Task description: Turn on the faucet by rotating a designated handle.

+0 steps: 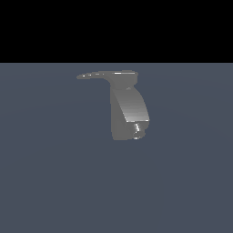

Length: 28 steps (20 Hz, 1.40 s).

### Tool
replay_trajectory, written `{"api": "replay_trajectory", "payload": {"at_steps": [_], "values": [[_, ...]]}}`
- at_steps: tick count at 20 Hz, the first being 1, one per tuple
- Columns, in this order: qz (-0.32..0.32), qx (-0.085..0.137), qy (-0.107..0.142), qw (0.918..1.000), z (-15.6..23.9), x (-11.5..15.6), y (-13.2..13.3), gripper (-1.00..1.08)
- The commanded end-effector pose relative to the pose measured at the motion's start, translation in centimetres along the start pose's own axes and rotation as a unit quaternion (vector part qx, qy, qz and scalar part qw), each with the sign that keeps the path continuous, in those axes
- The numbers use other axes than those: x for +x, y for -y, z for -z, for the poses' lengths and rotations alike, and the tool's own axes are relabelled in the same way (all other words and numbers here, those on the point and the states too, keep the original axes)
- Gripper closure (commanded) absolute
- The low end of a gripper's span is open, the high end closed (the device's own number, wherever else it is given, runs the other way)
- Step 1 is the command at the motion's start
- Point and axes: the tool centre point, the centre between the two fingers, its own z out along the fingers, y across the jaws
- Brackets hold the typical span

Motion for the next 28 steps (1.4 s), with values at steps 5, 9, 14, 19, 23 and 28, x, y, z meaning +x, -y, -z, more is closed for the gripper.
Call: {"api": "replay_trajectory", "payload": {"at_steps": [5, 9, 14, 19, 23, 28], "values": [[-0.004, 0.000, 0.000, 1.0000, -0.1, 0.1, 0.2, 1.08], [-0.016, 0.000, 0.000, 0.9999, -0.5, 0.4, 0.7, 1.08], [-0.044, 0.001, -0.001, 0.9990, -1.3, 1.0, 1.8, 1.08], [-0.084, 0.002, -0.001, 0.9965, -2.4, 2.0, 3.4, 1.08], [-0.124, 0.003, -0.002, 0.9922, -3.6, 3.3, 5.0, 1.08], [-0.176, 0.005, -0.002, 0.9843, -5.1, 5.0, 6.9, 1.08]]}}
